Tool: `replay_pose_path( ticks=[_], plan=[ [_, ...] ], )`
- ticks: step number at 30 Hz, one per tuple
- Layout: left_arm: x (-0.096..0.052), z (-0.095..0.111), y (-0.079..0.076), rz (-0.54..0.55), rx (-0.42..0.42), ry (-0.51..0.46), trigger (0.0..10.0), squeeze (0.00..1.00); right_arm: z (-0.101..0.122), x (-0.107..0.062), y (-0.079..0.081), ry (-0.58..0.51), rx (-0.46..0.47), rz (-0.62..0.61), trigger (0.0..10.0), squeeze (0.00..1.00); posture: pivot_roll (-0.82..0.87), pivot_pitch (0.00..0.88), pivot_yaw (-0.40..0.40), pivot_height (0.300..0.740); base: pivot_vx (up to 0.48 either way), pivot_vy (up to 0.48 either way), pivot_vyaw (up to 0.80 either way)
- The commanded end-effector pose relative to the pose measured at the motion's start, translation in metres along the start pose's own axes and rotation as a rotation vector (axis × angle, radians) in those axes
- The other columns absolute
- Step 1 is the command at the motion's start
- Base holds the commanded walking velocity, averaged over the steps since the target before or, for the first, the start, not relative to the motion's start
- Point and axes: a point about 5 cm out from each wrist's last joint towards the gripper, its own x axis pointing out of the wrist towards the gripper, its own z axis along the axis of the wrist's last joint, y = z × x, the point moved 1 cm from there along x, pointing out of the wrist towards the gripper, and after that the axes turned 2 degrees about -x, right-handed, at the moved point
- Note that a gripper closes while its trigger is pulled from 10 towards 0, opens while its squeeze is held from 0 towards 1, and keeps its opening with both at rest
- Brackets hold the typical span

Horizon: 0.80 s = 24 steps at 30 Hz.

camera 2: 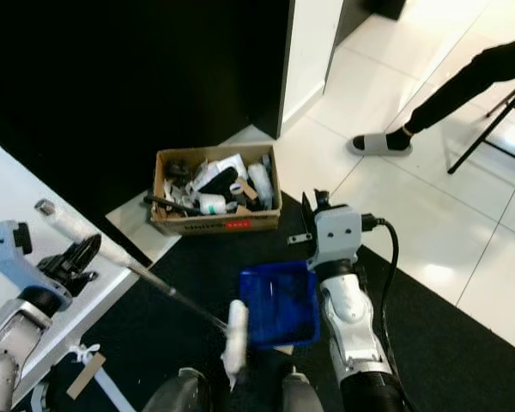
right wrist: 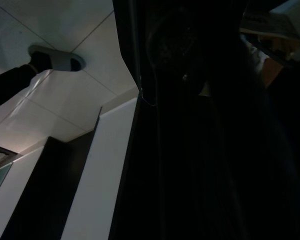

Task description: Sweep floor

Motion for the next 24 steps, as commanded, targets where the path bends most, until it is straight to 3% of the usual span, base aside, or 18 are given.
replay_pose_path(
  ticks=[1,5,12,17,24],
  plan=[
    [-0.006,0.011,0.008,0.065,0.05,-0.032,10.0,0.06,0.0,-0.001,0.004,-0.008,0.001,0.015,10.0,0.0,0.02,0.378,0.101,0.74,0.0,0.0,0.0],
    [-0.007,0.035,0.023,0.182,0.113,-0.075,10.0,0.06,0.007,0.001,-0.003,-0.033,-0.014,0.017,10.0,0.0,0.03,0.374,0.105,0.74,0.0,0.0,0.0],
    [-0.009,0.046,0.033,0.222,0.156,-0.088,10.0,0.05,0.022,-0.007,-0.011,-0.065,-0.062,0.073,10.0,0.0,0.02,0.368,0.11,0.74,0.0,0.0,0.0],
    [-0.01,0.04,0.055,0.35,0.256,-0.055,10.0,0.05,0.042,-0.026,-0.028,-0.067,-0.048,0.045,10.0,0.0,0.0,0.359,0.115,0.74,0.0,0.0,0.0],
    [-0.003,0.021,0.057,0.38,0.294,-0.003,10.0,0.04,0.03,-0.056,-0.03,0.017,-0.105,0.065,10.0,0.0,-0.02,0.355,0.132,0.74,0.0,0.0,0.0]
  ],
)
